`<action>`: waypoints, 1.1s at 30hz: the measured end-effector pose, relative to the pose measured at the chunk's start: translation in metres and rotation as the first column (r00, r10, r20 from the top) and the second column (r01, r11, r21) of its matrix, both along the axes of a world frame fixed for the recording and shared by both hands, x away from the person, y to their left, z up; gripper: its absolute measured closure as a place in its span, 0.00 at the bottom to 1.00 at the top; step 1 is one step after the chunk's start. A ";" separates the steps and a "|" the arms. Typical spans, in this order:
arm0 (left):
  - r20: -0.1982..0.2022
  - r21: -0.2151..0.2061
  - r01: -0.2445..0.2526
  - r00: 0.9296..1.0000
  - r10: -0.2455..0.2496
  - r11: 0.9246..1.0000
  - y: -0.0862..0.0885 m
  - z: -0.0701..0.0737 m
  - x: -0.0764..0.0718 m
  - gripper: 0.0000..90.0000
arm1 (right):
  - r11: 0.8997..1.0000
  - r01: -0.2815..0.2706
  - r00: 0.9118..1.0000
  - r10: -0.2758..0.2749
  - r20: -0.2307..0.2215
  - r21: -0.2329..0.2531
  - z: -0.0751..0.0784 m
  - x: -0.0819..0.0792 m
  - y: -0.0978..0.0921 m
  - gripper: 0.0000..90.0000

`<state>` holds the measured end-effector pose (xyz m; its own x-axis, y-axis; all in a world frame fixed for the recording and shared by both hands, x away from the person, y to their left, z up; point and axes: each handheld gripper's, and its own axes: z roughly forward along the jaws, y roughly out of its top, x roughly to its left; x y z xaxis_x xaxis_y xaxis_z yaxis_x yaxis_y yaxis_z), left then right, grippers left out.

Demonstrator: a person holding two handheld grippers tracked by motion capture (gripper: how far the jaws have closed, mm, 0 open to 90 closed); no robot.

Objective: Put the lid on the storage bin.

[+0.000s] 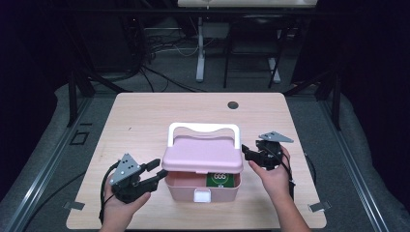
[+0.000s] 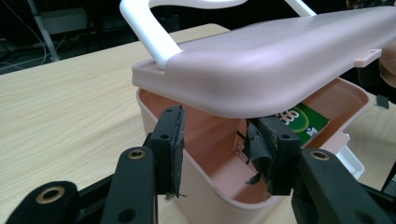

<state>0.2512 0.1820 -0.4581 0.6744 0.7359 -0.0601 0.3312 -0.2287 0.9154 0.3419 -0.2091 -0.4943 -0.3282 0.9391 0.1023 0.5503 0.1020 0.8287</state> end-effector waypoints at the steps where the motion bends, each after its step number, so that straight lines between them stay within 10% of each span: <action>1: -0.002 0.003 0.001 1.000 -0.001 1.000 0.000 -0.001 -0.001 0.64 | 1.000 0.001 1.000 -0.001 0.000 0.000 0.000 0.000 0.000 0.45; 33: -0.069 0.032 0.023 0.997 -0.020 0.999 0.004 -0.022 -0.010 0.68 | 1.000 0.000 1.000 0.000 -0.003 0.003 -0.001 0.000 -0.001 0.45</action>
